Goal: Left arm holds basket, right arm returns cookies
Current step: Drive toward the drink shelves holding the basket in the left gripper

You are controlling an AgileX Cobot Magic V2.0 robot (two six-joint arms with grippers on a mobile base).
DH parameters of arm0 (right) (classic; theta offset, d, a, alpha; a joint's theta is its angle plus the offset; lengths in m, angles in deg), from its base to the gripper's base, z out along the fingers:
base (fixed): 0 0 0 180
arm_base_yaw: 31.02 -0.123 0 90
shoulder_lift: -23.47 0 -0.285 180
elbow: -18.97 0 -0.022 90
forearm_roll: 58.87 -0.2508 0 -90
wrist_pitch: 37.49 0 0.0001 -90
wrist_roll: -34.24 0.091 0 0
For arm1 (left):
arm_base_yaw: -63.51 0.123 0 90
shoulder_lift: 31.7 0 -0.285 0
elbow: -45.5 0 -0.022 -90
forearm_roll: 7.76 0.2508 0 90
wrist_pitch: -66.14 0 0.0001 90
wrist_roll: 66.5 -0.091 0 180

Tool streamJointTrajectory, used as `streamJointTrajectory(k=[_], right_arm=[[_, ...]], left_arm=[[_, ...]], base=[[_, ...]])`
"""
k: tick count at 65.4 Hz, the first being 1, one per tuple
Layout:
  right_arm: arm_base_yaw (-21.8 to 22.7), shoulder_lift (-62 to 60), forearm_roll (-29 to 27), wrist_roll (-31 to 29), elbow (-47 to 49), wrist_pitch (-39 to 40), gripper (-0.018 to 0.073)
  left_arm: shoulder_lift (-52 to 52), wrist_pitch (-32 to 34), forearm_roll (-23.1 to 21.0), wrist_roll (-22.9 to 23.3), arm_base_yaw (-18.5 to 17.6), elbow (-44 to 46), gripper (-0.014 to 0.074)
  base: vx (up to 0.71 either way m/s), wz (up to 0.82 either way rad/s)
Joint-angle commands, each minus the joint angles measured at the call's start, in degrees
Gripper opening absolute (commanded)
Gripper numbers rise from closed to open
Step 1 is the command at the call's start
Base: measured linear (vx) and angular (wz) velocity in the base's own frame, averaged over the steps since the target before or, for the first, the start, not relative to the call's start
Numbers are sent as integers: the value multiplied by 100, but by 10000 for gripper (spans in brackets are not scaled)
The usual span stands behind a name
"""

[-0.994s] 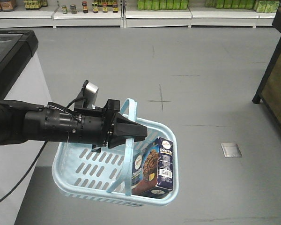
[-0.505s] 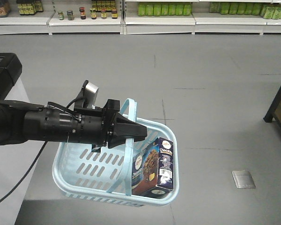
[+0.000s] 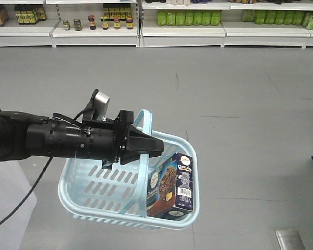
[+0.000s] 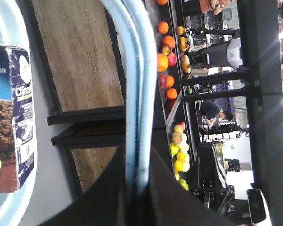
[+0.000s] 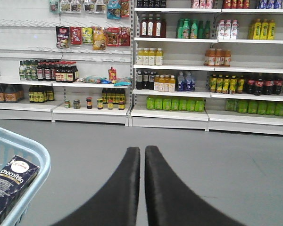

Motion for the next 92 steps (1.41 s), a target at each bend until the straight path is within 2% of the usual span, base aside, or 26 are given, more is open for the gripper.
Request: streamJointTrajectory(k=[1, 92], right_arm=[[8, -74, 40, 10, -111, 407, -6], [8, -74, 40, 10, -111, 407, -6]], left_arm=[[337, -372, -735, -20, -22, 157, -3], [337, -372, -735, -20, -22, 157, -3]], base=[[45, 0], [45, 1]])
